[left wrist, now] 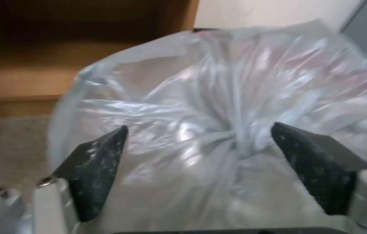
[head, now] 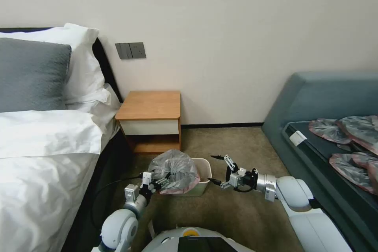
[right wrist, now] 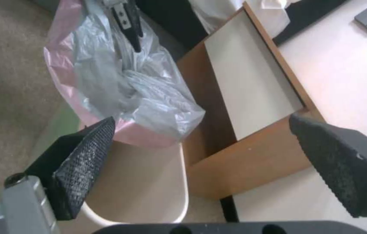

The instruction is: Pick up the garbage bag from the table and place it over the trash can.

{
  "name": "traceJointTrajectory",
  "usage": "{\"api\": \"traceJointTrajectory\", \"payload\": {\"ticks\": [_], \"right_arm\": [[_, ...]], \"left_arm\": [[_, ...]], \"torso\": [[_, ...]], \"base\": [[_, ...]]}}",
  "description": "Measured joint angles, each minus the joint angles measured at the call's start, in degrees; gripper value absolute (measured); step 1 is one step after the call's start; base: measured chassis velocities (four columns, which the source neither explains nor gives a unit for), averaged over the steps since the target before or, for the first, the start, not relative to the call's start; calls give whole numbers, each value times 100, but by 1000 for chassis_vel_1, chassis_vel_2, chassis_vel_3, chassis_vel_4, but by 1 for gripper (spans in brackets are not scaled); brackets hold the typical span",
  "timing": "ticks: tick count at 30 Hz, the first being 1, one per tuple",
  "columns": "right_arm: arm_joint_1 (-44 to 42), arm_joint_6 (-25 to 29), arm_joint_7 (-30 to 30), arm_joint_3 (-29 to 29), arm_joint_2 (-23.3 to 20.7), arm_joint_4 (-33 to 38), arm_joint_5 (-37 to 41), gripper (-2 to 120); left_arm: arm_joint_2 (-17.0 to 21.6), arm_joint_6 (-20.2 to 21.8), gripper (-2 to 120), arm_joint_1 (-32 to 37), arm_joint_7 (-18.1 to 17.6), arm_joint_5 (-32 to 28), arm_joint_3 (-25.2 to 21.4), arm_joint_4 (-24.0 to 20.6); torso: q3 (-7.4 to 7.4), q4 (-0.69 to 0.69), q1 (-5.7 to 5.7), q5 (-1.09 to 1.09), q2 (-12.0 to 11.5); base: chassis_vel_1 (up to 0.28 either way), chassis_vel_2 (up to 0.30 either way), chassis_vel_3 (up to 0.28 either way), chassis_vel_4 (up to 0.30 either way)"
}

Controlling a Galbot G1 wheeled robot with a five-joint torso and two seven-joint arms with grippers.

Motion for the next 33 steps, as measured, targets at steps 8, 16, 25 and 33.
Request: {"api": "traceJointTrajectory", "payload": {"ticks": [8, 16, 25, 33], "right_arm": [[5, 70, 8, -22, -21, -48, 48, 100], [29, 94, 53, -99, -3, -65, 68, 100], [10, 100, 72, -91, -4, -33, 103, 100], [-2, 127, 87, -79, -12, -33, 140, 100]], "left_arm": [[-157, 10, 78, -78, -148, -402, -40, -35], [-329, 414, 68, -241, -413, -1234, -99, -51], [-372, 422, 68, -387, -534, -671, -127, 164], [-458, 671, 67, -499, -502, -581, -74, 303]], "torso": [[0, 0, 0, -1, 0], [0, 0, 0, 0, 0], [0, 0, 0, 0, 0], [0, 0, 0, -1, 0]], "base": [[0, 0, 0, 0], [0, 0, 0, 0], [0, 0, 0, 0], [0, 0, 0, 0]]}}
